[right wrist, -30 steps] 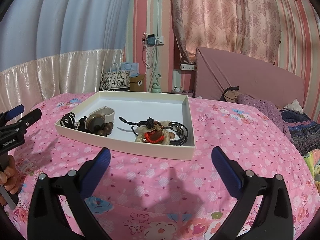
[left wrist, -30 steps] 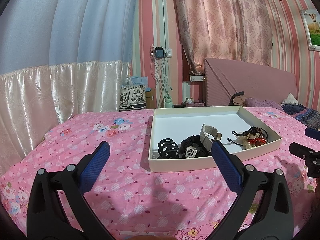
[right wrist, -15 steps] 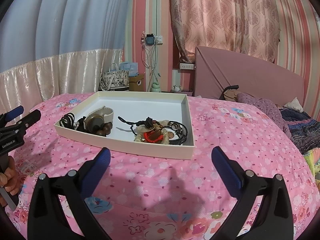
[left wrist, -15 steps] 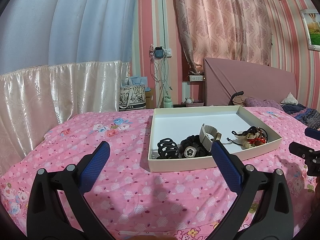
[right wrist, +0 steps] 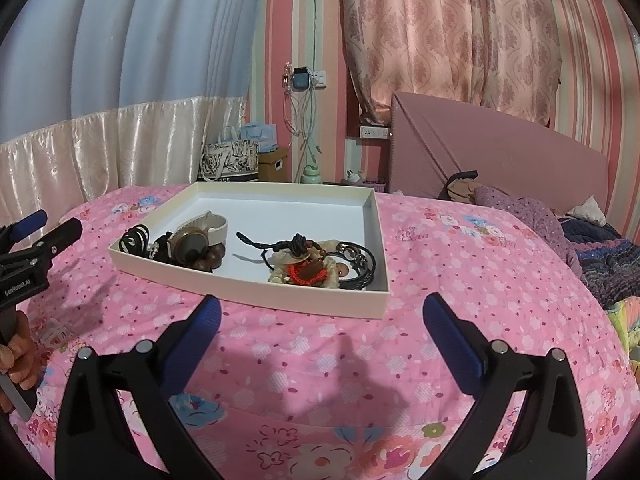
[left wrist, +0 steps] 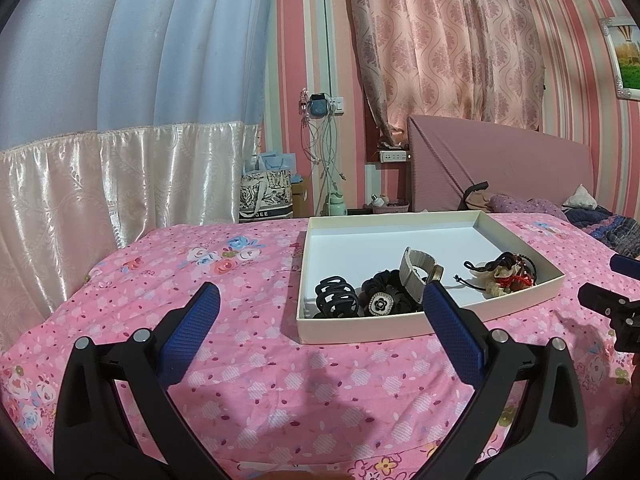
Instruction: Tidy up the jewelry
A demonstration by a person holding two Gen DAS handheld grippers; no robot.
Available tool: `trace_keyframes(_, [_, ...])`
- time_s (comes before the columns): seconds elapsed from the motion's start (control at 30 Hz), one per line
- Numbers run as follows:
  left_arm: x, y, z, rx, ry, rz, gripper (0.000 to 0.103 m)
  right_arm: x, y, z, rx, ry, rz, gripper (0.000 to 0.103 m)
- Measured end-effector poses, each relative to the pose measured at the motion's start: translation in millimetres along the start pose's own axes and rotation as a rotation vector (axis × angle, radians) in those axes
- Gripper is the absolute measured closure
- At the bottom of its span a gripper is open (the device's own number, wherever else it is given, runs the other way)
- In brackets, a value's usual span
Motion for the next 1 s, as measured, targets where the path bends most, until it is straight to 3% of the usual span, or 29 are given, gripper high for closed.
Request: trace_keyframes(1.0, [0.3,0.0,0.0,0.001,-0.001,0.000,0.003,1.3,0.9,-0.2,-0.005,-0.002,-0.002,0.002])
Point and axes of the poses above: each gripper's, at about its wrist camera, not at the fingertips, and z roughly against the way its jaws point, x to its right, y to its top, the point moved 9 cm from there along -z, roughly the way its jaws point, and after that the axes turned 15 degrees about y, right-handed, at the moved point
